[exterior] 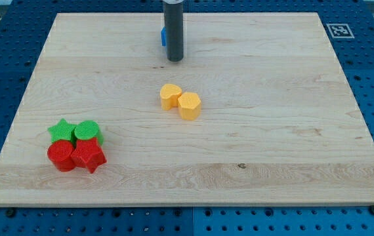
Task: Move your arm below the yellow hexagon
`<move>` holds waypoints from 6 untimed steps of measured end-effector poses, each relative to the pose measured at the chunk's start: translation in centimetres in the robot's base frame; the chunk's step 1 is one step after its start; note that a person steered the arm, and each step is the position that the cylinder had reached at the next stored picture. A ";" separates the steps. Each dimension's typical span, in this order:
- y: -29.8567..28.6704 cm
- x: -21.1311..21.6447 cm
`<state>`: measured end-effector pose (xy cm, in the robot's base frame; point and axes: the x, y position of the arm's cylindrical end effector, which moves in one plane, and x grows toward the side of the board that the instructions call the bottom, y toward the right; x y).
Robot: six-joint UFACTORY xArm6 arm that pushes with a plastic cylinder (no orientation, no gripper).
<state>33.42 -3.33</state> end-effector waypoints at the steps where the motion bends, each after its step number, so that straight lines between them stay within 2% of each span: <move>1: -0.5 -0.1; 6: 1.7 2.4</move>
<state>35.79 -1.65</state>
